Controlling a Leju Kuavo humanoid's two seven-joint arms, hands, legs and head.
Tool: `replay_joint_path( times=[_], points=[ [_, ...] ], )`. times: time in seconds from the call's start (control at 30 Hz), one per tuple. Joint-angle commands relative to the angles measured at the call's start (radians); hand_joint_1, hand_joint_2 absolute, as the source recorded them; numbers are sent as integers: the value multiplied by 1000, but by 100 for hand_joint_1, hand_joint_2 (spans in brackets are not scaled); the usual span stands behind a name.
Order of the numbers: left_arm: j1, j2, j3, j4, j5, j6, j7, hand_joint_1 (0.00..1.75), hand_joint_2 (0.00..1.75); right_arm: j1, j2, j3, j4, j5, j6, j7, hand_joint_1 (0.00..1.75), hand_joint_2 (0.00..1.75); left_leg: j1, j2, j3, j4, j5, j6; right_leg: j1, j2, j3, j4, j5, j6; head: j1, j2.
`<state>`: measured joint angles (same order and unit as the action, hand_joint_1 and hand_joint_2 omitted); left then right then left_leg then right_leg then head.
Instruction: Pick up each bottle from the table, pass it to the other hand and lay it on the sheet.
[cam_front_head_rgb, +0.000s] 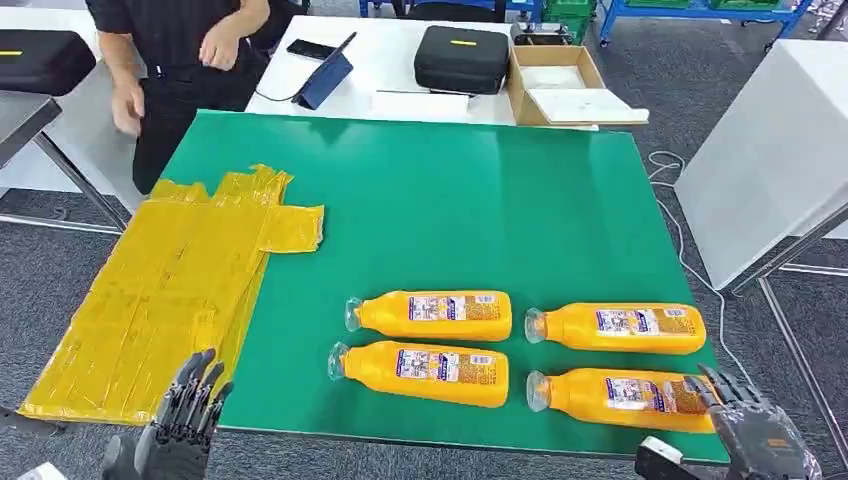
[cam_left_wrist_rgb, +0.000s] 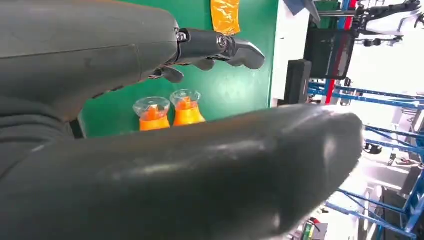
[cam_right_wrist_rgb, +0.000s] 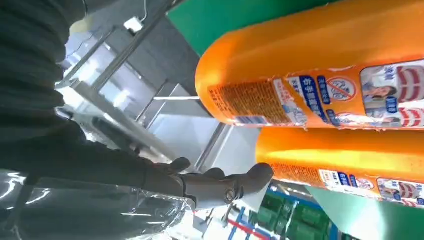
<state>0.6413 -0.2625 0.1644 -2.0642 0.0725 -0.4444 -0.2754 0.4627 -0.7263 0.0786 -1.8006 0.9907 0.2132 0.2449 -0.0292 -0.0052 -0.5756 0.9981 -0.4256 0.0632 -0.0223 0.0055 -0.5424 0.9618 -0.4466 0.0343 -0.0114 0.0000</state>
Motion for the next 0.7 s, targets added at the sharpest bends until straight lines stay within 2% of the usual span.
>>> replay_joint_path(
  times=[0.03,0.1,0.17,0.2,0.23,0.3,0.53,0.7],
  points=[
    [-20,13,18,47,1,-5,10,0,0,-68,96,0,90,47,5,-9,0,175,1,0,2,-1,0,-4,1,0,2,-2,0,-2,0,0],
    [-21,13,21,46,-1,-5,10,0,0,-75,105,3,91,54,10,-10,0,175,2,0,2,-2,0,-6,2,0,2,-3,1,-3,0,0],
    [-21,11,23,45,2,-7,11,0,0,-74,110,3,87,62,15,-10,0,175,1,0,3,-1,0,-3,1,0,-1,-2,0,-1,0,0],
    [-21,11,23,45,2,-7,11,0,0,-74,110,3,87,62,15,-10,0,175,3,0,3,-2,0,-7,3,0,-1,-3,1,-4,0,0],
    [-21,11,23,45,2,-7,11,0,0,-74,110,3,87,62,15,-10,0,175,2,0,2,-1,0,-4,1,0,-5,-2,0,-2,0,0],
    [-21,11,23,45,2,-7,11,0,0,-74,110,3,87,62,15,-10,0,175,2,0,2,-2,0,-5,2,0,-5,-3,0,-2,0,0],
    [-22,7,30,43,2,-13,17,0,0,-66,123,0,75,75,32,-12,0,175,3,1,3,-2,-2,-9,3,0,5,-4,0,-5,0,0],
    [-26,12,30,49,1,-26,23,0,0,-89,143,20,112,96,49,-10,0,175,2,0,2,-1,0,-5,2,0,4,-2,0,-2,0,0]
  ],
)
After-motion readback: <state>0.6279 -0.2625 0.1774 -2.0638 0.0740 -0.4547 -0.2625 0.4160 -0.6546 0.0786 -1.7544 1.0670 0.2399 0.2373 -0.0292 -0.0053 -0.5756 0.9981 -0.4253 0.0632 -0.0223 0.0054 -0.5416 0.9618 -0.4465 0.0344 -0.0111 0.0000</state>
